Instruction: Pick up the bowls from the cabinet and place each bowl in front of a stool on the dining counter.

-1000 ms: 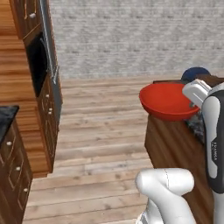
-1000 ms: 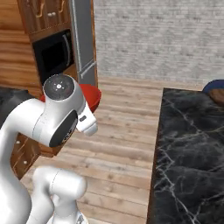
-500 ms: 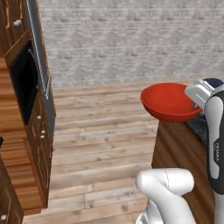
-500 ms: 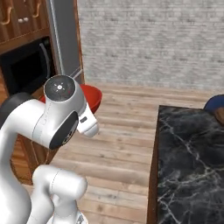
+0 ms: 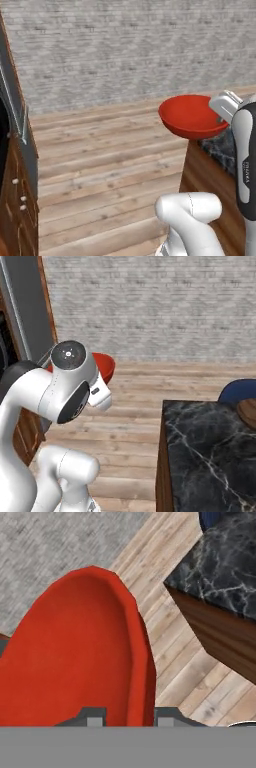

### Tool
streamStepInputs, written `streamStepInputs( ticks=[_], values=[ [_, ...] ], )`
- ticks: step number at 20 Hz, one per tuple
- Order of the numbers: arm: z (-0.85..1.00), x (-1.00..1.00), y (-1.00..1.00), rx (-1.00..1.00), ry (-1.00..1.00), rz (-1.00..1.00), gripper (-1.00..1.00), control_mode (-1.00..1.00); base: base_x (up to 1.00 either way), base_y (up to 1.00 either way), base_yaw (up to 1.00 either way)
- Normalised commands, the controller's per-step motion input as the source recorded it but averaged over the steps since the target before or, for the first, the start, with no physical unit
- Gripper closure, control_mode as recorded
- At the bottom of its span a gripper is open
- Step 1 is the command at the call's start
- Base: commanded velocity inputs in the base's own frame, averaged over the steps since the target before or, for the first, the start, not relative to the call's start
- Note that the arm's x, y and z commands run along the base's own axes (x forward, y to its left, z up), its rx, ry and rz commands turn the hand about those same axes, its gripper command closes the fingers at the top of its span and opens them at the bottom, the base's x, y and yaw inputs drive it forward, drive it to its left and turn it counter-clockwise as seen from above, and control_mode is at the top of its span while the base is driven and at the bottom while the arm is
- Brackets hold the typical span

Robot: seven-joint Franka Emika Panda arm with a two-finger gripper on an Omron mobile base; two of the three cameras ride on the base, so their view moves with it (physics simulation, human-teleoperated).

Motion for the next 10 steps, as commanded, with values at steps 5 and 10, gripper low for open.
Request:
streamStepInputs(
  ticks=[5, 10],
  values=[
    [0.00, 0.00, 0.00, 0.00, 0.00, 0.00, 1.00, 1.00, 1.00, 0.30, -0.51],
    [0.00, 0.00, 0.00, 0.00, 0.00, 0.00, 1.00, 1.00, 1.00, 0.66, -0.44]
  ],
)
